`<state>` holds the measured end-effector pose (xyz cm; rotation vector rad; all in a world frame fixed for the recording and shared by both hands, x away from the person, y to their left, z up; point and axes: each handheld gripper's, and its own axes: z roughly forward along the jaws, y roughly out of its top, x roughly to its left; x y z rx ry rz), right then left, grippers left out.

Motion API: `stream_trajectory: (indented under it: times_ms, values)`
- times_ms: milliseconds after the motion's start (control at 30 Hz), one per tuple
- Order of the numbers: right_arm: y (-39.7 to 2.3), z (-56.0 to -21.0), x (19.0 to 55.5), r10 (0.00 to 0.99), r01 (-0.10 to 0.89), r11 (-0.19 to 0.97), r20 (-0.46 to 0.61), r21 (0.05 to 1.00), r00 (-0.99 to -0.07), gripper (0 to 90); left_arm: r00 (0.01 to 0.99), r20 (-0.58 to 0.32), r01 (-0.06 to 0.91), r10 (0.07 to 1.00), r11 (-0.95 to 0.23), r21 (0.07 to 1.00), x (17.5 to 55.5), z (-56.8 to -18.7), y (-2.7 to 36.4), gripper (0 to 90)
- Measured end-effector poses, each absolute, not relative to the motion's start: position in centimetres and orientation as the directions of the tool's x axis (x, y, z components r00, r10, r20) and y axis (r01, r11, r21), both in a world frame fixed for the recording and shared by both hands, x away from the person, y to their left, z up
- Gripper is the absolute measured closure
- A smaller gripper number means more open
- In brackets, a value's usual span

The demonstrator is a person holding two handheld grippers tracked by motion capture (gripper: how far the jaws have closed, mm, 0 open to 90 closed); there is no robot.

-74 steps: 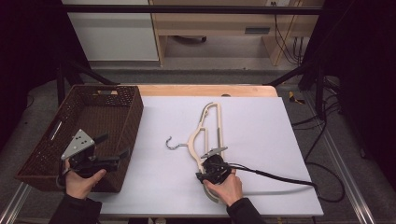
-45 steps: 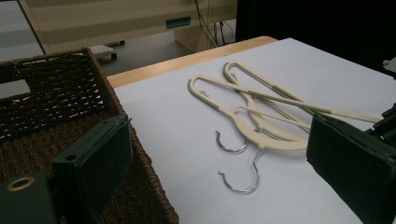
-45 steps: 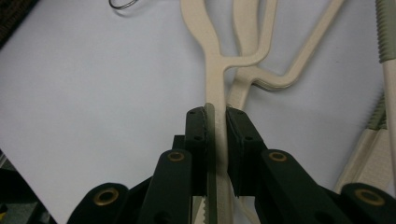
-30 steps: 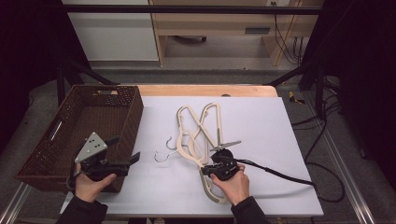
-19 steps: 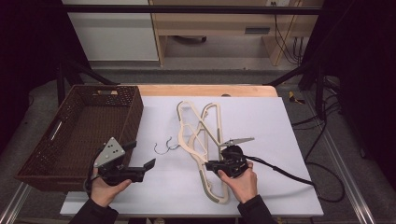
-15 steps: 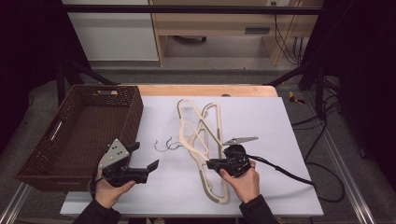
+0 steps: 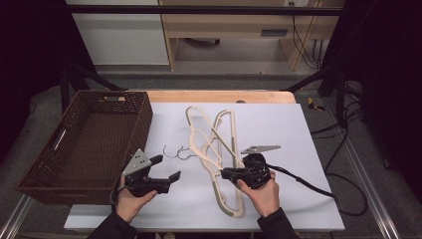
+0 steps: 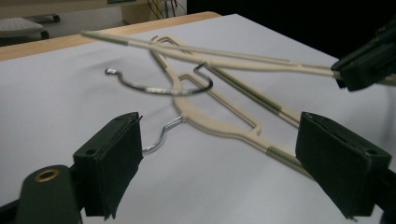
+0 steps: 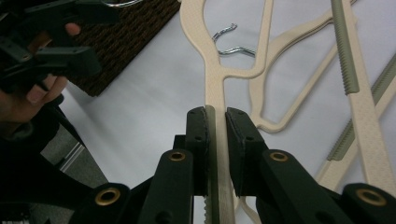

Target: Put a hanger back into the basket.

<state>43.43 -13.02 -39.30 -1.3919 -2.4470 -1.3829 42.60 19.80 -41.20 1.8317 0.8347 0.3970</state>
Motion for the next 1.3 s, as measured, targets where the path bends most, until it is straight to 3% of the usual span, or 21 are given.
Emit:
stream_trajectory:
  times_ms: [300,567,667,933,1067,1300]
  values:
    - [-12.7,-39.7,43.5,0.684,0.698,0.222,0.402,0.681,-0.609,79.7,0.696,-0.128,0.349,0.706,-0.177,0.920,45.2,-42.5,18.2,24.4]
    - [-12.6,-39.8,43.4,0.685,0.699,0.227,0.399,0.678,-0.609,79.6,0.699,-0.145,0.330,0.701,-0.135,0.934,46.5,-43.2,17.3,44.8]
    - [-12.5,-39.9,43.4,0.684,0.697,0.229,0.397,0.680,-0.612,79.6,0.687,-0.169,0.330,0.707,-0.096,0.939,46.9,-43.1,17.6,57.5]
    - [-12.4,-40.2,43.3,0.681,0.692,0.240,0.390,0.681,-0.620,79.5,0.693,-0.151,0.324,0.705,-0.118,0.939,46.9,-43.1,17.2,80.2]
    - [-12.4,-40.3,43.2,0.684,0.687,0.254,0.376,0.680,-0.625,79.4,0.691,-0.136,0.318,0.710,-0.130,0.939,46.8,-42.8,16.9,81.0]
    - [-12.3,-40.7,42.6,0.690,0.677,0.306,0.334,0.669,-0.642,77.4,0.677,-0.023,0.278,0.735,-0.227,0.933,46.0,-41.6,15.2,82.0]
